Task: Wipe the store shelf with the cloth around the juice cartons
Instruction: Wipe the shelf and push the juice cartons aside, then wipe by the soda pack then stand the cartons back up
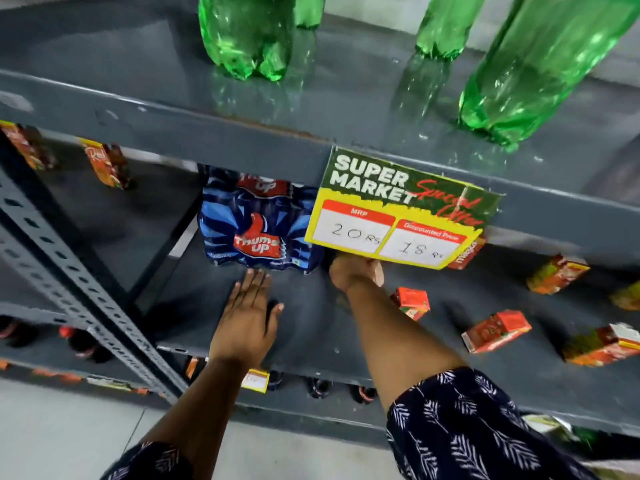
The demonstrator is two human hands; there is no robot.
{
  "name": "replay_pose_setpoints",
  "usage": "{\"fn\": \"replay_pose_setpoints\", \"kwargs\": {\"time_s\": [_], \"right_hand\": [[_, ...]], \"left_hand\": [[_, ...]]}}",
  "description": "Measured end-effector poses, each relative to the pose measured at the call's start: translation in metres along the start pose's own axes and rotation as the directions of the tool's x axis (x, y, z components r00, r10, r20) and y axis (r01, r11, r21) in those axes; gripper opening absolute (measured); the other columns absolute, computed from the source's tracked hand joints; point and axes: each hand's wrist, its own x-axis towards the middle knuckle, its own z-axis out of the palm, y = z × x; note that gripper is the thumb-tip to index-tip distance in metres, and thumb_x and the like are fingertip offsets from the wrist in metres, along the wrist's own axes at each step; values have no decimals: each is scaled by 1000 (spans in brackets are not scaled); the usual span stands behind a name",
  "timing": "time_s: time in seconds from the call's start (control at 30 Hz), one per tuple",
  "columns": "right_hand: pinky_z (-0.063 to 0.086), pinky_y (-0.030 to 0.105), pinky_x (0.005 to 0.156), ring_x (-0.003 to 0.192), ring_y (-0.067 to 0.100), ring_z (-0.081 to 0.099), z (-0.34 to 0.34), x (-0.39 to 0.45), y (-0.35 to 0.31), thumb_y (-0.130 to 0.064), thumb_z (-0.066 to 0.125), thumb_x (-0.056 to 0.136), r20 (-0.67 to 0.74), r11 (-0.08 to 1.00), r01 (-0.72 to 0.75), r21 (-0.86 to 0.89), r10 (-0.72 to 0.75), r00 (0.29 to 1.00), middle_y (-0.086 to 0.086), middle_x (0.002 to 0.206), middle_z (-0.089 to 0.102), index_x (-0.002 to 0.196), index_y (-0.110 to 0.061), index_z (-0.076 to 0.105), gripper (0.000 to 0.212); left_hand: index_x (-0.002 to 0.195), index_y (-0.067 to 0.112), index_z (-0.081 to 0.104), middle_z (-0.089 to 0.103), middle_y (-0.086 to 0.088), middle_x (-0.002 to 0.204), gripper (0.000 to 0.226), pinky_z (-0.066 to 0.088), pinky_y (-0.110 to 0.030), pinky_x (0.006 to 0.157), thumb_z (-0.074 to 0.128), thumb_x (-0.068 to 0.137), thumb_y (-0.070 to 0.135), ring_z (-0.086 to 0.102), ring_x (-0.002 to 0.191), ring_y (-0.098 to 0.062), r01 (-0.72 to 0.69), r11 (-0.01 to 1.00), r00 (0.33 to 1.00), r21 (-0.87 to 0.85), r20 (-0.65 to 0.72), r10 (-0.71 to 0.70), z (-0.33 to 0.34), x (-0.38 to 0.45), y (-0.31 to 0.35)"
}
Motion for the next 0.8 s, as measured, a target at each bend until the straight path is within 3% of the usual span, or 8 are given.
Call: {"fn": "replay_pose_setpoints", "kwargs": {"time_s": [0.1, 0.2, 0.3, 0.4, 0.53, 0.67, 0.8], "right_hand": [[9, 42, 118, 147, 29, 12, 6, 1, 1, -26, 34, 102, 58, 995, 26, -98, -21, 998, 6, 162, 14, 152, -19, 19, 52], [9, 57, 116, 146, 32, 14, 19, 3, 9, -25, 37, 99, -8, 1000, 10, -6, -10, 1000, 8, 160, 19, 149, -22, 25, 52], [10, 48, 119, 143, 34, 18, 25, 4, 11, -18, 40, 96, -16, 997, 71, 36, -70, 997, 11, 155, 29, 147, -16, 31, 52], [9, 54, 119, 146, 35, 9, 31, 3, 14, -13, 40, 93, -48, 994, 60, 95, -56, 997, 9, 158, 22, 149, -18, 25, 58], [1, 49, 122, 148, 34, -5, 39, -3, 15, -4, 41, 89, -80, 987, 70, 145, -59, 995, 8, 162, 7, 152, -18, 18, 68], [3, 56, 119, 149, 28, -14, 40, -8, 15, 1, 37, 86, -20, 977, 24, 213, -20, 1000, 1, 163, -1, 153, -28, 13, 77], [1, 65, 114, 149, 21, -16, 42, -18, 15, -5, 36, 88, 26, 986, 2, 166, -6, 1000, -7, 163, -6, 152, -37, 9, 77]], "left_hand": [[148, 9, 25, 24, -7, 157, 68, 6, -33, 120, 19, 94, 50, 8, 147, -15, 1, 1000, 1000, 0, -3, -1, -1, 0, 0], [147, 9, 26, 26, -8, 157, 68, 7, -35, 121, 19, 94, 50, 10, 147, -16, 2, 1000, 1000, -4, -8, -2, 0, 0, 0], [146, 9, 28, 28, -9, 156, 66, 7, -35, 121, 22, 94, 49, 11, 147, -18, -1, 1000, 1000, -14, -16, 1, 1, -1, -1], [146, 8, 28, 28, -9, 156, 66, 7, -35, 121, 22, 94, 49, 10, 147, -18, -1, 1000, 1000, -16, -22, 0, 2, -1, -1], [146, 8, 29, 28, -10, 155, 67, 8, -35, 120, 22, 94, 50, 11, 147, -18, -3, 1000, 1000, -24, -26, 3, 3, -1, -2], [145, 7, 31, 30, -11, 154, 67, 9, -36, 120, 21, 94, 50, 13, 147, -20, -8, 1000, 999, -18, -32, 8, 2, -2, 0], [145, 7, 32, 31, -12, 154, 69, 10, -37, 120, 20, 93, 50, 14, 147, -21, -8, 1000, 1000, -19, -29, 7, 0, -3, 2]]}}
